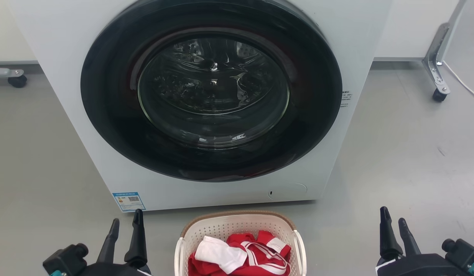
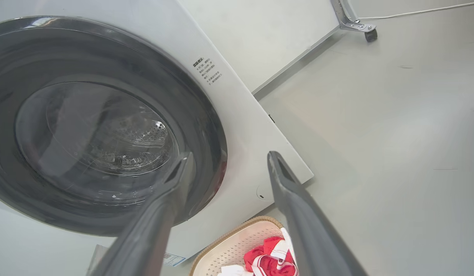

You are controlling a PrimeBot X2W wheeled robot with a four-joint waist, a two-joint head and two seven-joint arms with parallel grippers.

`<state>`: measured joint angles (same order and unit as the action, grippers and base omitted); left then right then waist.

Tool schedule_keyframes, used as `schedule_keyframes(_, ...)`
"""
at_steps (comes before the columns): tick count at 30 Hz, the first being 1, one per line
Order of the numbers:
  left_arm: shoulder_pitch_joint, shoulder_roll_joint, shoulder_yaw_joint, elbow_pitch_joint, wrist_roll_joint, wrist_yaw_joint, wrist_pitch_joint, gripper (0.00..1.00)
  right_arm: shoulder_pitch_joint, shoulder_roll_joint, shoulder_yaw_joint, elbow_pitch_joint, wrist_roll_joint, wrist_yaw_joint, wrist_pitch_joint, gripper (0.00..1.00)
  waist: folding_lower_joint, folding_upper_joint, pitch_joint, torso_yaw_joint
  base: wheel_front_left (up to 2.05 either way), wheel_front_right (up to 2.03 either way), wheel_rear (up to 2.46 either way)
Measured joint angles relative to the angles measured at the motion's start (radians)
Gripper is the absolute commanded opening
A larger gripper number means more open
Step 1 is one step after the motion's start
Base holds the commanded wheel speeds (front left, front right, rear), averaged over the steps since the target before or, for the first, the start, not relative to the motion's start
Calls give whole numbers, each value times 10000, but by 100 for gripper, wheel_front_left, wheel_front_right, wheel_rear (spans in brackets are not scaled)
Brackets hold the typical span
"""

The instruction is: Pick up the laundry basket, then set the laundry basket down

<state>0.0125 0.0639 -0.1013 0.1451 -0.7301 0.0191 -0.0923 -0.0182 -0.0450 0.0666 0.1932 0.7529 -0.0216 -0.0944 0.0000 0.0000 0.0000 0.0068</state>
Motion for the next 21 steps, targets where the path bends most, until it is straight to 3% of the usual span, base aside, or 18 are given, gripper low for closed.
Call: schedule_keyframes(21,419,-13,-372,-759,3643,527,-782,100,339,10,510,-746,-3312,-502,-757,100,0,0,-57,23,0,0,0)
